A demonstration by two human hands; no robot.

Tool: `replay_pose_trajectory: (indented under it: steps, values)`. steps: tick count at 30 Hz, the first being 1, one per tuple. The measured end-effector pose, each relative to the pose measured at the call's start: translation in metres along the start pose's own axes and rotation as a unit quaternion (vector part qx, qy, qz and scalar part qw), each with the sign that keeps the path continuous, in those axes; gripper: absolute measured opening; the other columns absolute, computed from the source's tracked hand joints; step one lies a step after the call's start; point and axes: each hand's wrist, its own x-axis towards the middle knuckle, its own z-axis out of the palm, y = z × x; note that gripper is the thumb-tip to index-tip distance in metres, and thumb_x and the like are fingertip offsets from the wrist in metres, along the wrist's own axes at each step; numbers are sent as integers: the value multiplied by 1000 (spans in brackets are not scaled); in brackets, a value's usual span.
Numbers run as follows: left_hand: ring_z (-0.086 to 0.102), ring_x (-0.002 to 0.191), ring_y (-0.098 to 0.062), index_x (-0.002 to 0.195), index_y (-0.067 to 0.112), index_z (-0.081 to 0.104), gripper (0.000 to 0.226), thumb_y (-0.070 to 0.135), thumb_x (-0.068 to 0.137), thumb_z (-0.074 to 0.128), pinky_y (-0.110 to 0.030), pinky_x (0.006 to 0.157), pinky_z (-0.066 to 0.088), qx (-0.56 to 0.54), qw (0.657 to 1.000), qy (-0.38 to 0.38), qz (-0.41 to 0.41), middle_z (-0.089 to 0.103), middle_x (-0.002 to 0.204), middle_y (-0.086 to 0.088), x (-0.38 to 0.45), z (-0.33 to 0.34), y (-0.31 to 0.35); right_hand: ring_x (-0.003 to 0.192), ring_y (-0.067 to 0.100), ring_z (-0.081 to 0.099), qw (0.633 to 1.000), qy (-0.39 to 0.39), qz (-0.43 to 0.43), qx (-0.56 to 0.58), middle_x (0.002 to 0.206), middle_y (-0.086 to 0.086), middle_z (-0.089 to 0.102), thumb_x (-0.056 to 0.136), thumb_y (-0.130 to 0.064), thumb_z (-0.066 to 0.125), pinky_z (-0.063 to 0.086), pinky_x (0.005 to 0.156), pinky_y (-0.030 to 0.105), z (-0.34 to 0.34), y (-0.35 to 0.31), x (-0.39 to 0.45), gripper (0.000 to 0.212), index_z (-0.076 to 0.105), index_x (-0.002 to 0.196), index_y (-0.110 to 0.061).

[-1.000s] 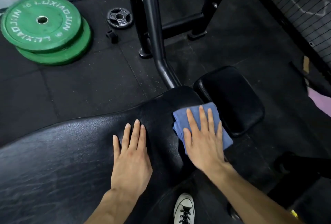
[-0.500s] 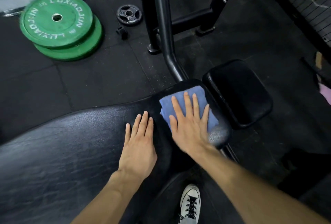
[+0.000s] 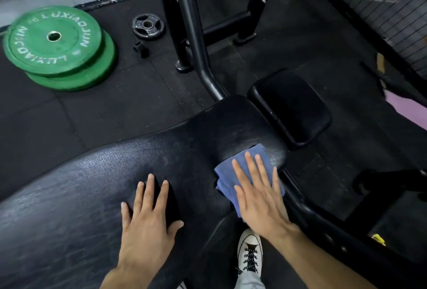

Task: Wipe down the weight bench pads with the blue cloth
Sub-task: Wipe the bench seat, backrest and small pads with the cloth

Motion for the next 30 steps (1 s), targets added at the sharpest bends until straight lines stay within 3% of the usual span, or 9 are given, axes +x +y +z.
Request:
replay_pose_trajectory:
  steps: [7,12,17,23,26,30]
  values:
    - [-17,156,-23,164,27,2,100,54,91,65,-63,125,13,-10,1000,-12,-7,-17,171,-2,-1,-5,7,160,26,-14,992,-34,120,9,174,7,-8,103,-49,2,3,126,63,-20,36,54,64,-5,164,-32]
    - [-23,154,-24,163,27,-5,97,55,95,58,-61,126,6,-5,1000,-18,-6,-24,169,-2,-1,-8,9,160,31,-9,983,-8,179,27,174,11,-3,105,-47,17,2,125,67,-16,25,70,65,0,165,-30]
    - [-28,153,-23,162,28,-11,95,55,98,54,-59,127,3,1,999,-30,-11,-30,168,-1,-2,-13,11,160,35,3,985,45,167,24,173,16,7,104,-45,17,10,125,67,-4,3,54,66,10,165,-23]
    - [-27,154,-22,163,28,-9,96,55,97,55,-59,127,3,-2,1000,-20,-10,-29,168,0,-2,-14,12,161,32,3,993,42,101,39,173,17,7,103,-45,25,12,125,66,15,-57,-2,68,10,166,-23]
    - [-26,154,-21,163,29,-7,96,55,96,57,-57,127,2,-15,1000,-24,-8,-28,168,1,-2,-13,10,161,29,7,992,41,86,83,172,14,15,104,-44,32,17,125,64,20,-98,-32,63,26,162,-20]
    - [-16,157,-17,164,29,8,91,49,95,63,-54,129,5,-45,999,2,6,-14,171,4,-5,-15,6,160,30,11,993,50,66,81,171,14,21,101,-37,37,20,124,64,25,-140,-37,56,43,154,-22]
